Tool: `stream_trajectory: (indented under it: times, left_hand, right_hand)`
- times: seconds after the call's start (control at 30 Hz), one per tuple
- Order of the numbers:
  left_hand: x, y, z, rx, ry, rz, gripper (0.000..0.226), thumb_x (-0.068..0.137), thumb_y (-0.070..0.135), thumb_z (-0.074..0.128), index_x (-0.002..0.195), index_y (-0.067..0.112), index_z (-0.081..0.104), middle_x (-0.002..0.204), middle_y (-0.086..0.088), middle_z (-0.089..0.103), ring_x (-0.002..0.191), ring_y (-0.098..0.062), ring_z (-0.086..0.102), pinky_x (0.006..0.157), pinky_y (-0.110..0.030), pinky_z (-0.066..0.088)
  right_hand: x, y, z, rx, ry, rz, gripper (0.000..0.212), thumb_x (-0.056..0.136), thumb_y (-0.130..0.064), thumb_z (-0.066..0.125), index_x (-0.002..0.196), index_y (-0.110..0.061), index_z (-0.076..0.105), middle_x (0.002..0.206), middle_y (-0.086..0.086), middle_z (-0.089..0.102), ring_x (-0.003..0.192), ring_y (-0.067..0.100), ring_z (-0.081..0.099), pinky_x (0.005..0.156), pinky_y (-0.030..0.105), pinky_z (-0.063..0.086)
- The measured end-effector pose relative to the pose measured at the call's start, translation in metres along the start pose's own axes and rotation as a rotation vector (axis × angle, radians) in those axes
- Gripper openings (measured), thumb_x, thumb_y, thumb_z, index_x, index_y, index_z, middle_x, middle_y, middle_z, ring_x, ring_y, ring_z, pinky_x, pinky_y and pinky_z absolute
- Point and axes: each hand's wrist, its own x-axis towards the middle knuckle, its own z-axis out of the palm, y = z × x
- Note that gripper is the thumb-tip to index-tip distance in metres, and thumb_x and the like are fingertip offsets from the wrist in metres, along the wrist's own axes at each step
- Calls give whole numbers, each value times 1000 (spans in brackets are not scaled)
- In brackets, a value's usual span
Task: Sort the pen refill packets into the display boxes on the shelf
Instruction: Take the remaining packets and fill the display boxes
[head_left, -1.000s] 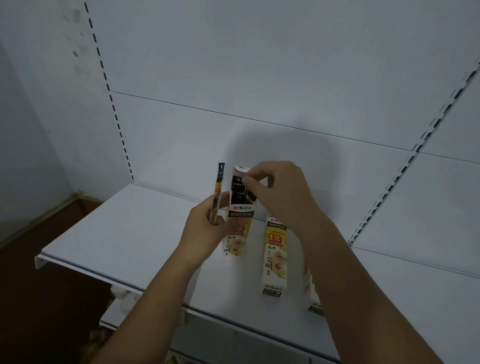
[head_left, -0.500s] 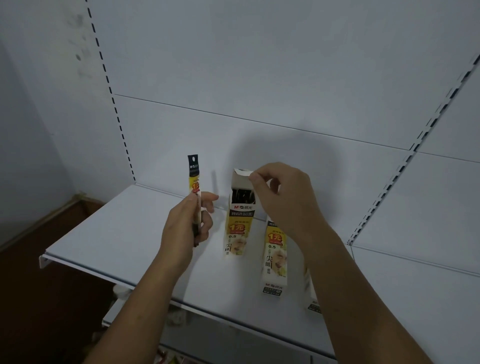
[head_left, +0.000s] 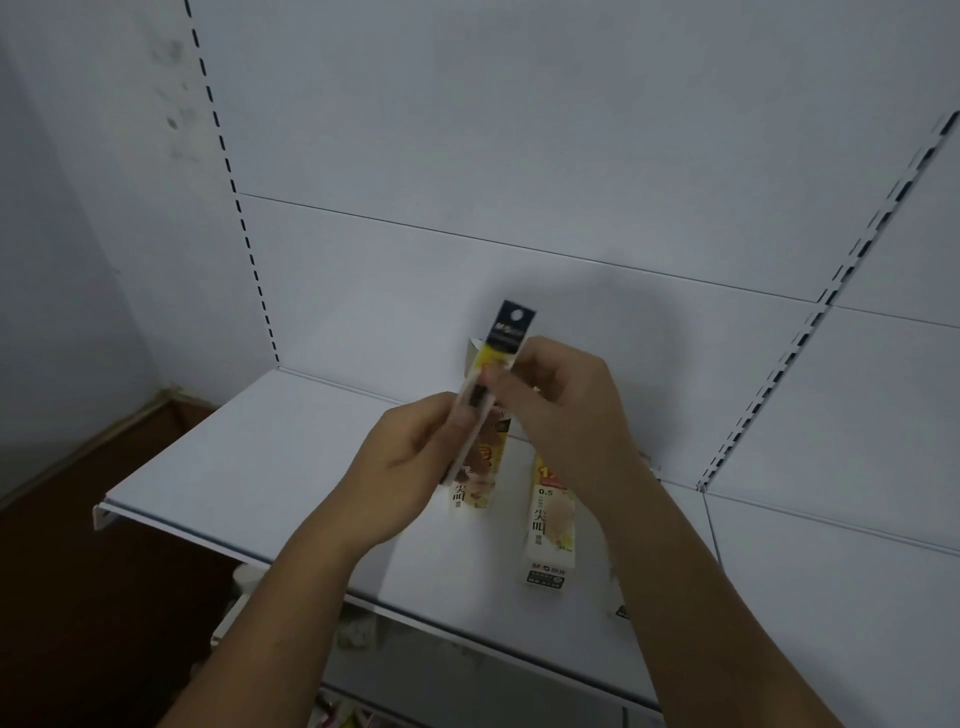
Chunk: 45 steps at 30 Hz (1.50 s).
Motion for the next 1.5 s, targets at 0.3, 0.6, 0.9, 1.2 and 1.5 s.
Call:
stream_trajectory:
  times: [0.3, 0.6, 0.9, 1.2, 1.5]
  left_hand:
    - [-8, -33, -40, 570, 177, 65, 54, 93, 63, 56, 142, 40, 54, 137, 25, 60, 122, 2, 57, 101, -30, 49]
    - [0, -47, -34, 734, 76, 27, 76, 91, 75, 50, 156, 38, 38, 155, 14, 50, 140, -11, 48, 115, -45, 42]
    - [8, -56, -21, 703, 21, 31, 84, 89, 79, 48, 159, 36, 34, 157, 13, 48, 141, -11, 48, 115, -45, 42]
    - [9, -64, -20, 670, 18, 38, 83, 88, 79, 50, 159, 39, 32, 156, 16, 49, 137, -9, 52, 112, -45, 45]
    - [16, -70, -16, 650, -45, 1, 89, 81, 87, 37, 158, 44, 25, 153, 22, 47, 136, -3, 49, 114, -38, 38]
  right_hand:
    - [22, -4, -36, 26, 419, -101, 11, 100, -14, 69, 89, -11, 71, 75, -2, 71, 67, 24, 68, 61, 28, 54]
    - [35, 9, -7, -126, 228, -140, 7, 100, -14, 67, 95, -10, 70, 80, -11, 72, 74, 5, 69, 67, 22, 53]
    - [31, 39, 16, -469, 15, -52, 15, 94, -24, 71, 90, -30, 57, 85, -9, 66, 83, 6, 63, 69, 25, 55]
    - [33, 31, 7, -647, -3, -51, 11, 96, -31, 66, 103, -28, 73, 91, -4, 65, 91, 18, 53, 75, 33, 44]
    - [31, 23, 19, -988, -294, 13, 46, 107, -32, 41, 61, -29, 42, 81, -2, 48, 86, 21, 44, 83, 43, 39]
